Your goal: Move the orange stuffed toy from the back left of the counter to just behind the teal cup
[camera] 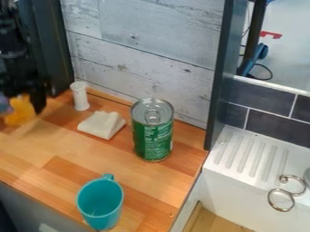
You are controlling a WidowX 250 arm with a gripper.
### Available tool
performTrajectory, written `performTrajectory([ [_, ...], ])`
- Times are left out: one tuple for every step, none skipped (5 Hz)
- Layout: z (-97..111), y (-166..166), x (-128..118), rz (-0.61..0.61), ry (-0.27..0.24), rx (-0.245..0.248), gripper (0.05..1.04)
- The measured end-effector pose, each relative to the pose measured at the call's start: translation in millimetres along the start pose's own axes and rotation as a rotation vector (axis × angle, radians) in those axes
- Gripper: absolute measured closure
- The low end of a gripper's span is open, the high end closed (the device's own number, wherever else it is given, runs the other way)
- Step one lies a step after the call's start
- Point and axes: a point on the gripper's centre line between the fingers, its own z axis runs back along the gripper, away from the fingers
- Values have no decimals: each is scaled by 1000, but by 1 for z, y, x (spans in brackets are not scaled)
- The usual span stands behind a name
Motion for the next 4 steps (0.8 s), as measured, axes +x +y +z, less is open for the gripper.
performTrajectory([
  [33, -12, -31, -36, -39, 21, 486],
  [25, -38, -60, -130, 23, 64, 486],
  [2, -58, -92, -249, 113, 57, 486],
  [-9, -71, -90, -367, 67, 8, 486],
])
